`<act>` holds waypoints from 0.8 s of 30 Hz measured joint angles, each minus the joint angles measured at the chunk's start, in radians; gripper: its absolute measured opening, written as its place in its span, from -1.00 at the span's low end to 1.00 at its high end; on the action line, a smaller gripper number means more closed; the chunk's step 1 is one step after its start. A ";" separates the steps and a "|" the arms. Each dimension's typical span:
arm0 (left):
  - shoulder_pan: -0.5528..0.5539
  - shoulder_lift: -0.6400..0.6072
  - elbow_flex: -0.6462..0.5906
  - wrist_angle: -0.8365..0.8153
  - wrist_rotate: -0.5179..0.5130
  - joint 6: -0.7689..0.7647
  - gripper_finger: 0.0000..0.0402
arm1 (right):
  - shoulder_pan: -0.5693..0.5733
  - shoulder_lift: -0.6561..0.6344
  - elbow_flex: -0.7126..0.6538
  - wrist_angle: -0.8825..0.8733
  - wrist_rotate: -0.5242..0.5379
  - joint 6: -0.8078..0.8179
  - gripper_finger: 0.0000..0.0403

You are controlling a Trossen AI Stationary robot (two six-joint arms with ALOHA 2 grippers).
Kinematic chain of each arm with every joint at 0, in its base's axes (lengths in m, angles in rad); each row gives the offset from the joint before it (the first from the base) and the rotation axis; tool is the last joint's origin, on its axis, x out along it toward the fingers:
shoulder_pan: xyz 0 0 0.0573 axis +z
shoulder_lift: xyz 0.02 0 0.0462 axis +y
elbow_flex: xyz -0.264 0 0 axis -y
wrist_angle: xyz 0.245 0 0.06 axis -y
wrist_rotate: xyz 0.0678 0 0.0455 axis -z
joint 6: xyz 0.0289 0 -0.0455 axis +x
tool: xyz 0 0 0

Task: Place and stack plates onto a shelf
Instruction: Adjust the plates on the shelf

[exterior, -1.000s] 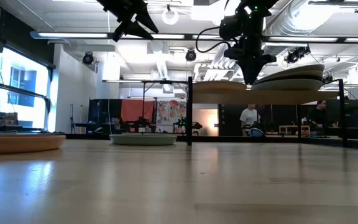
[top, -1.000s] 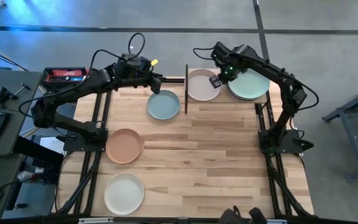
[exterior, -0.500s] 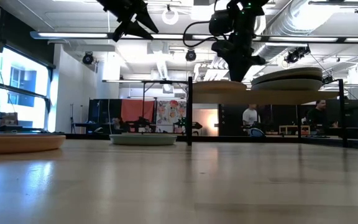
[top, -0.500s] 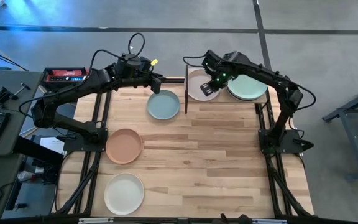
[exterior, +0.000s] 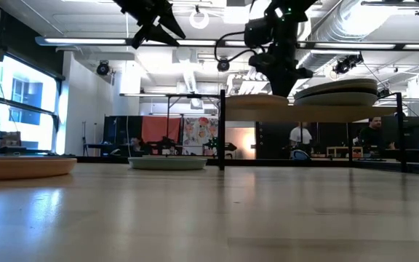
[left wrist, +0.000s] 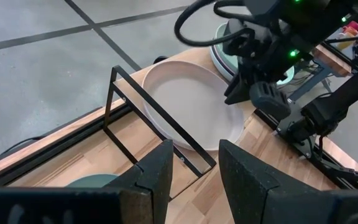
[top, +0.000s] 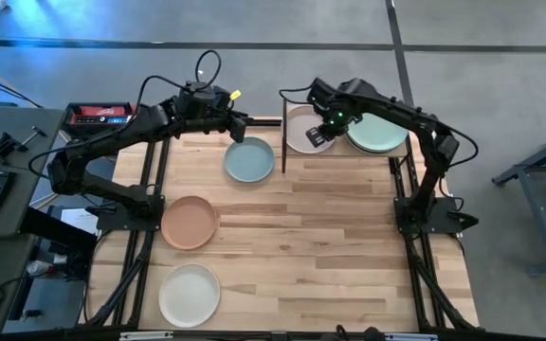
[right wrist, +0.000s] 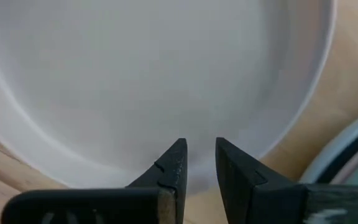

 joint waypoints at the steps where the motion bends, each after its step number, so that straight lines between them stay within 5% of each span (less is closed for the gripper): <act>1: 0.000 0.000 0.000 0.000 0.000 0.000 -0.42 | 0.000 0.002 0.000 0.002 0.002 -0.006 -0.69; 24: 0.000 0.000 0.000 0.002 0.000 0.000 -0.42 | -0.014 0.008 0.000 -0.036 0.159 0.023 -0.69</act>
